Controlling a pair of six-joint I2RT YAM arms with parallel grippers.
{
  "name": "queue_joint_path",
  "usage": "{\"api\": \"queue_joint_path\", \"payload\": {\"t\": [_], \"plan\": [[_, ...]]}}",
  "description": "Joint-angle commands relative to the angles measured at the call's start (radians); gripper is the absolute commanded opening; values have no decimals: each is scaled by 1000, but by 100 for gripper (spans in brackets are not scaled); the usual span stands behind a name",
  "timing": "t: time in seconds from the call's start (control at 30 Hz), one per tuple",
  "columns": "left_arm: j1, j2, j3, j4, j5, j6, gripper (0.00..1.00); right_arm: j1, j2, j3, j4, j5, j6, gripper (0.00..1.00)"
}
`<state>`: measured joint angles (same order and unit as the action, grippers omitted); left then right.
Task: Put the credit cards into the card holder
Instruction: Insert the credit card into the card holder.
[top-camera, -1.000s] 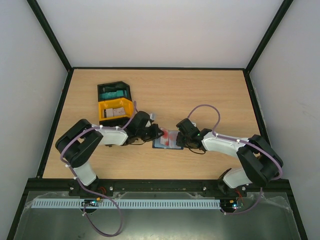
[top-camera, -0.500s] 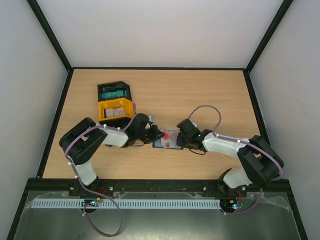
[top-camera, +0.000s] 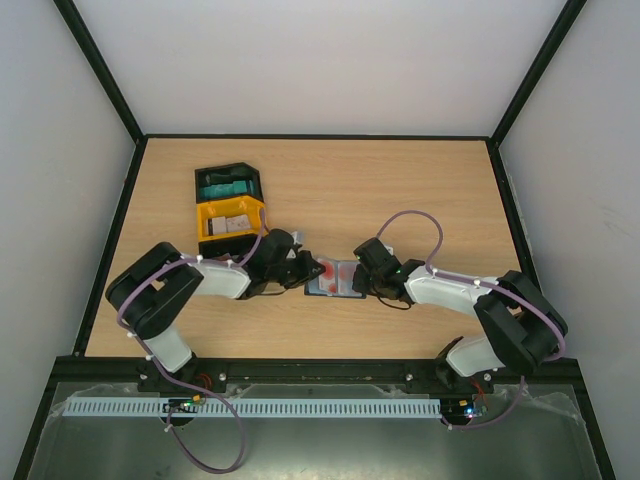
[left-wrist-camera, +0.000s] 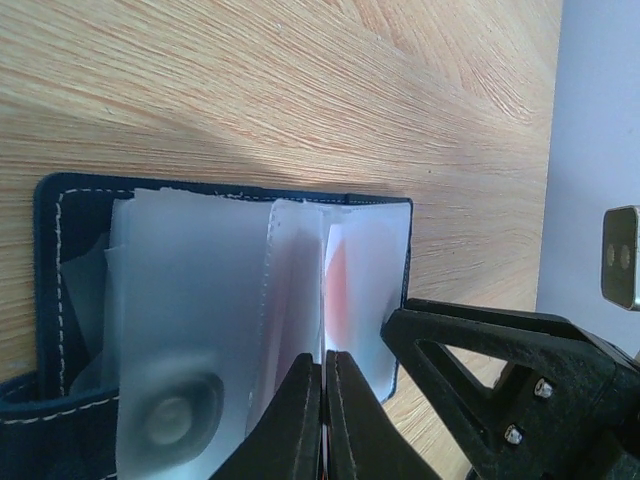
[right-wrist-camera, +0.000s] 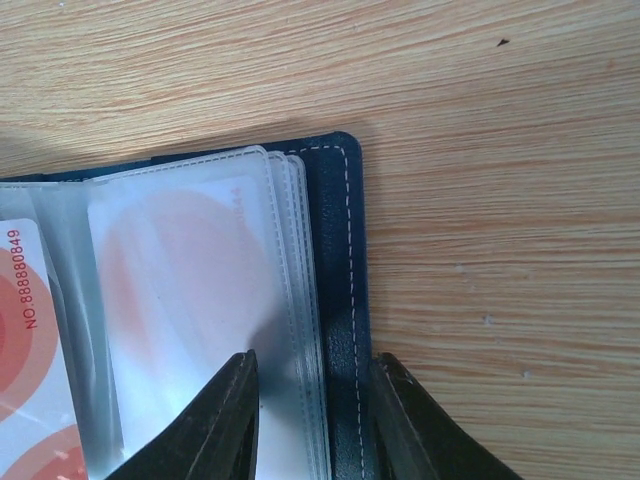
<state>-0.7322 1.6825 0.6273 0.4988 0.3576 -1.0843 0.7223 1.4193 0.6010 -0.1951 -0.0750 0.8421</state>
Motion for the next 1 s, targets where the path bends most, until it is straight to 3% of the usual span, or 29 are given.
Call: {"api": "queue_joint_path", "payload": {"t": [0.0,0.43,0.97], "plan": [[-9,16,17,24,3,17,2,7,5,-24,-20,10,5,29],[-29,92,50,58,40,30,3,6,8,-42,-2,0,8,29],[-39,146,83,19,-31,14,3,6,6,-52,8,-2,12,28]]}}
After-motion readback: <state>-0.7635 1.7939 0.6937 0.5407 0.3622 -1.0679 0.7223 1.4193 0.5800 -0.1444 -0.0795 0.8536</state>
